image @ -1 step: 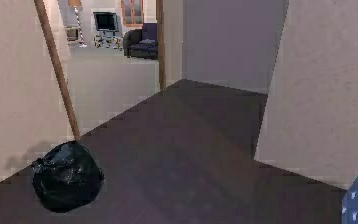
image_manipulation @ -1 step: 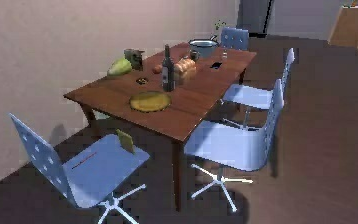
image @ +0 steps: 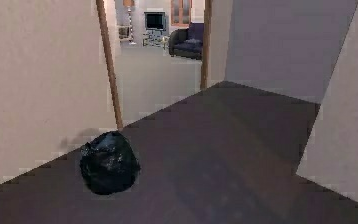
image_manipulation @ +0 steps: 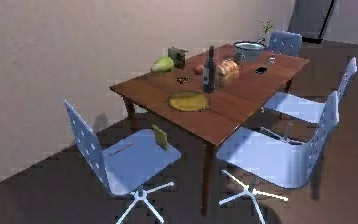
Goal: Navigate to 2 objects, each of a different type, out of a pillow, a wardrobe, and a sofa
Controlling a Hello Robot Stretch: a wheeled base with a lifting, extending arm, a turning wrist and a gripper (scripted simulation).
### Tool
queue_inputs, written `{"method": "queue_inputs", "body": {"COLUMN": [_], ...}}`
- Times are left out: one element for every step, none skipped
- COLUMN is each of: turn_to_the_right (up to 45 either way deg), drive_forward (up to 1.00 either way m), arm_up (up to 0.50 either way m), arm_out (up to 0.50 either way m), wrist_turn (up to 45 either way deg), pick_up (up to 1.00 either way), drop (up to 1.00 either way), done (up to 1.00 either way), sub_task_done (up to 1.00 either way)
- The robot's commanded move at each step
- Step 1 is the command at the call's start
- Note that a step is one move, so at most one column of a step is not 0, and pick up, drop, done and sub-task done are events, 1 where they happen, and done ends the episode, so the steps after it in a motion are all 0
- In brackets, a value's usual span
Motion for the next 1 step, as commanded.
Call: {"method": "queue_inputs", "body": {"turn_to_the_right": [0.0], "drive_forward": [0.45], "arm_up": [0.0], "arm_out": [0.0], "wrist_turn": [0.0], "pick_up": [0.0], "drop": [0.0], "done": [0.0], "sub_task_done": [0.0]}}
